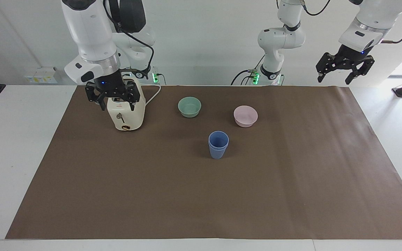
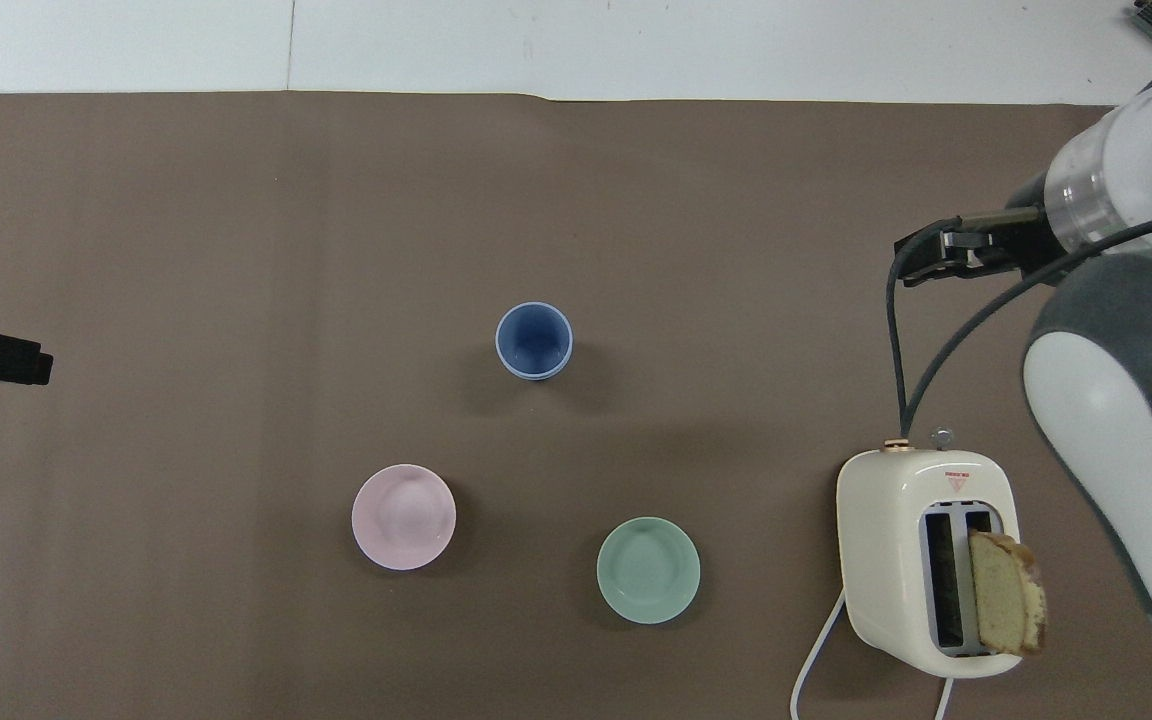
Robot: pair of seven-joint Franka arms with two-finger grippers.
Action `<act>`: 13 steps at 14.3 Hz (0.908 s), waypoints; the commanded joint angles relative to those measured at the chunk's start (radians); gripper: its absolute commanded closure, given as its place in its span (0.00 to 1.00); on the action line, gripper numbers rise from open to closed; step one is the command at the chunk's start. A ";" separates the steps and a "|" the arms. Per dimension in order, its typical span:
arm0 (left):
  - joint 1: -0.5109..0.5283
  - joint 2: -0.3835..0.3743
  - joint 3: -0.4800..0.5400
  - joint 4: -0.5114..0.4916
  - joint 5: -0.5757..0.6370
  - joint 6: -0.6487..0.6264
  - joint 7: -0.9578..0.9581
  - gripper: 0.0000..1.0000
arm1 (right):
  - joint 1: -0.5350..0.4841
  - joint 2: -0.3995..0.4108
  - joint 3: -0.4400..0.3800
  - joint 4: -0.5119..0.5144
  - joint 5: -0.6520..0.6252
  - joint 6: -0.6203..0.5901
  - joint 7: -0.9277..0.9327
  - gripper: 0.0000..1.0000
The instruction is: Stack blue cups with both arms
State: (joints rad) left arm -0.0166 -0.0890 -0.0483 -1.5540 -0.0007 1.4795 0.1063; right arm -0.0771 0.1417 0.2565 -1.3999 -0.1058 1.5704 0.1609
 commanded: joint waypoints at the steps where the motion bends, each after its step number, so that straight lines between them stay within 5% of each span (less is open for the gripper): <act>1: 0.010 -0.011 -0.002 0.000 -0.015 -0.015 -0.007 0.00 | -0.036 -0.034 0.012 -0.014 -0.017 -0.027 -0.049 0.00; 13: 0.009 -0.011 -0.004 -0.001 -0.015 -0.015 -0.007 0.00 | -0.056 -0.128 -0.033 -0.024 0.003 -0.102 -0.064 0.00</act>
State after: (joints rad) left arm -0.0166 -0.0890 -0.0483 -1.5540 -0.0008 1.4795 0.1063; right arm -0.1256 0.0346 0.2141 -1.4010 -0.1055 1.4735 0.1285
